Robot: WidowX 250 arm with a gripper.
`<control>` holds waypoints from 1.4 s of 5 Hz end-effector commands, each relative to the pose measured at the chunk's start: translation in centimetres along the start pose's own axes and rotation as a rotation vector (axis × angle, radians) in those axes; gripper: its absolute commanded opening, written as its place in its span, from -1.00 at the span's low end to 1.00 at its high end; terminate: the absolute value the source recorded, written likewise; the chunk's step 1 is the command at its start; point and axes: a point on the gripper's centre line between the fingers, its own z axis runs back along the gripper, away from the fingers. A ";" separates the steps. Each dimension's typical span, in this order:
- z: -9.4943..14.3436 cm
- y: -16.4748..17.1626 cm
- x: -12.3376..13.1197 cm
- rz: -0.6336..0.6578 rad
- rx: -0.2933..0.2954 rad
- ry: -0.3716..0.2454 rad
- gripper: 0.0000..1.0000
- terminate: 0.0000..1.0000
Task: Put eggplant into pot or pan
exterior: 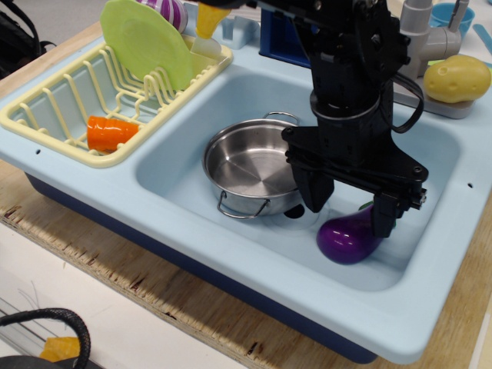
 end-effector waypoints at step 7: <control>1.4 -2.8 0.5 0.031 0.096 0.062 -1.00 -1.00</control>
